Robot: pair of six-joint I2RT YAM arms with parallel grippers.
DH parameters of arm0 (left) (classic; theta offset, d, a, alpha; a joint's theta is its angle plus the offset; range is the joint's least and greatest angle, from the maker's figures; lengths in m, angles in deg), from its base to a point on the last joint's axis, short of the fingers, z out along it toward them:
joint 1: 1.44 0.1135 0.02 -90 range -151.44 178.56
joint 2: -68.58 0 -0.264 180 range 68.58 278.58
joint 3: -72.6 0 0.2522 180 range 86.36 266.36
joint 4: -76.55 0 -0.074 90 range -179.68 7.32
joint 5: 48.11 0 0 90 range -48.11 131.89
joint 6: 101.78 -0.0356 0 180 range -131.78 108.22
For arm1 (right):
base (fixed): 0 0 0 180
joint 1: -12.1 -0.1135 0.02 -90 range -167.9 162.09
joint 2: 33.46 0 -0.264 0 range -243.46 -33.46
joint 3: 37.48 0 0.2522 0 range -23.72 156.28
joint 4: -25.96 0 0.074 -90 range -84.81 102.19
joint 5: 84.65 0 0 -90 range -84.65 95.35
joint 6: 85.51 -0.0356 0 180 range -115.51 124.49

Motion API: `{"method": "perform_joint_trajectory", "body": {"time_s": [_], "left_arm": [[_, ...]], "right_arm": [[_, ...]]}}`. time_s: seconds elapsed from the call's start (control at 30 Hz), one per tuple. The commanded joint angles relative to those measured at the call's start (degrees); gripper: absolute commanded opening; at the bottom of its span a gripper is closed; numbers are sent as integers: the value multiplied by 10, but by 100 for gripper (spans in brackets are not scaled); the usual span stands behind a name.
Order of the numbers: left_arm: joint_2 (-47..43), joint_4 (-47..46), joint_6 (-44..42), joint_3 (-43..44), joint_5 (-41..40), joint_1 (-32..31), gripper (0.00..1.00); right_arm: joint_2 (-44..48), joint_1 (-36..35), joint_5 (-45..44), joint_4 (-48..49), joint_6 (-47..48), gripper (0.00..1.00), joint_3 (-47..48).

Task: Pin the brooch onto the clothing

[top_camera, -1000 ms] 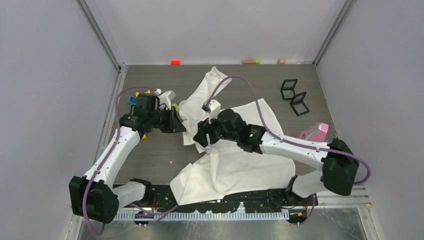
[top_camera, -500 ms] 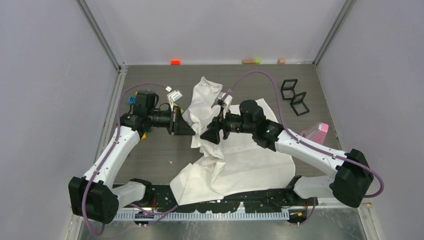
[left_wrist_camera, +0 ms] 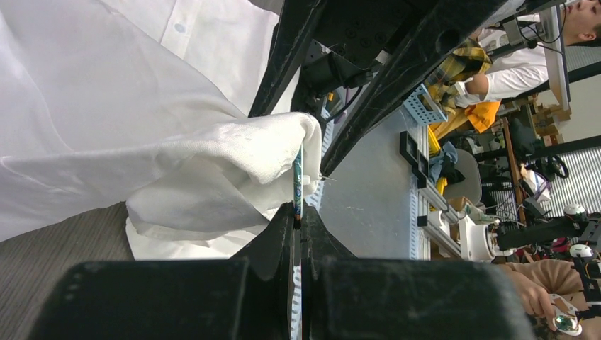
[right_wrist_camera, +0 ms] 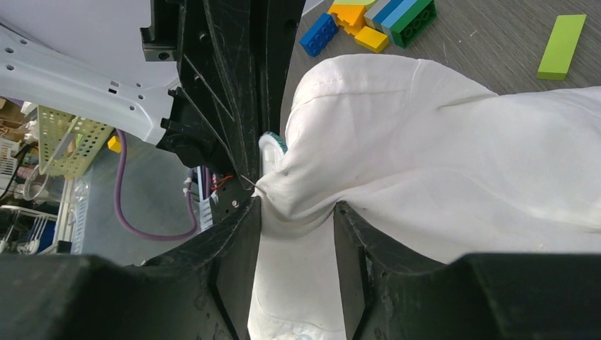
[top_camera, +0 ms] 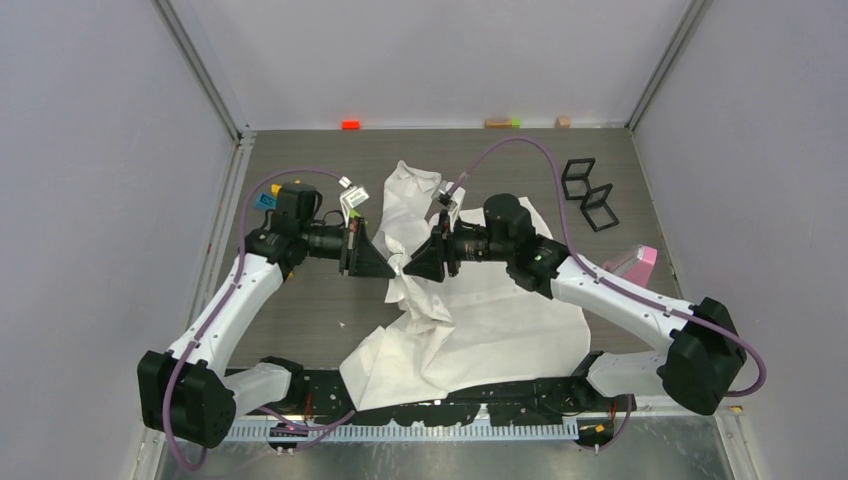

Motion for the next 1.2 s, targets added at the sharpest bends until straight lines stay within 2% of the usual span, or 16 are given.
{"method": "perform_joint_trajectory", "body": {"time_s": [0.0,0.57,0.9,1.17], "left_arm": [[-8,-15,-17,-1,35,-8,0],[-5,5,-36,2,42,-21,0],[-6,7,-38,0,42,-25,0],[-5,9,-39,0,40,-28,0]], "right_arm": [[-8,5,27,47,-21,47,26],[-45,12,21,41,-68,28,55],[-58,12,-66,25,-99,10,63],[-72,12,-129,17,-115,2,69]]}}
